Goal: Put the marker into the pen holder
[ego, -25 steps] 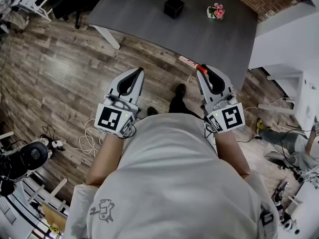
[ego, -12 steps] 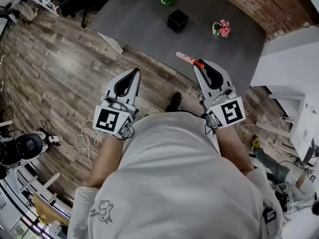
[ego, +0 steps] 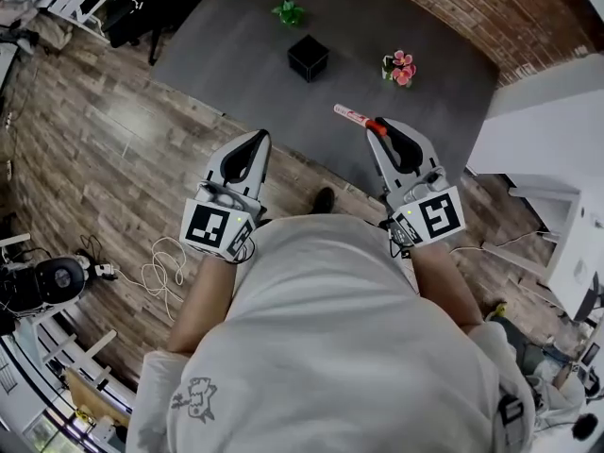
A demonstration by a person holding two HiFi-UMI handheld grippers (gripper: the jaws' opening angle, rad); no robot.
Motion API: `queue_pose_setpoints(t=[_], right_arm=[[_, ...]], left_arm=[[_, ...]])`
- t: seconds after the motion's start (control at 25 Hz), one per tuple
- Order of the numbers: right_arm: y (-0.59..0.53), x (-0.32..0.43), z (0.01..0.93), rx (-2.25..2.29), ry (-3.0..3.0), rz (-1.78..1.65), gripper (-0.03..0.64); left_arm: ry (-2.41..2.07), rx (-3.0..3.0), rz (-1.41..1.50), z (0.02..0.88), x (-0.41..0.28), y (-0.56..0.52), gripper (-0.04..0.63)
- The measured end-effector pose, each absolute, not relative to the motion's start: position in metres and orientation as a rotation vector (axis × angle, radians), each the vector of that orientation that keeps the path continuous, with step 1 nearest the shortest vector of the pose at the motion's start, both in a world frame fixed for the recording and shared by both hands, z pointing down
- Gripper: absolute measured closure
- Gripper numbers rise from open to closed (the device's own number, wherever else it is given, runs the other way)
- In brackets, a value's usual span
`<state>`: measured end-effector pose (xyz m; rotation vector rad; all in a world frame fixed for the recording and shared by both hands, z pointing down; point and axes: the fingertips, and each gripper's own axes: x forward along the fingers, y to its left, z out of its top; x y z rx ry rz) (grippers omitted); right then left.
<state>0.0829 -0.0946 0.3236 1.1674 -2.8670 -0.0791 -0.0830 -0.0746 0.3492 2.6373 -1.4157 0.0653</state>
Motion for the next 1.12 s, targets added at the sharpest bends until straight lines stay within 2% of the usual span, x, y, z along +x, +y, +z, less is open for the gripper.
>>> queue_pose_setpoints(t=[0.4,1.12], right_arm=[[-0.115,0.136,0.33,1.259,-2.862,-0.038,0.545],[-0.164,0.128,0.357,1.227,-2.845,0.047,0.545]], left_arm=[[-1.387,2.668,0.096,0.347,-0.04,-0.104,0.584],[-1.33,2.636,0.134,0.372,-0.035,-0.156,0.584]])
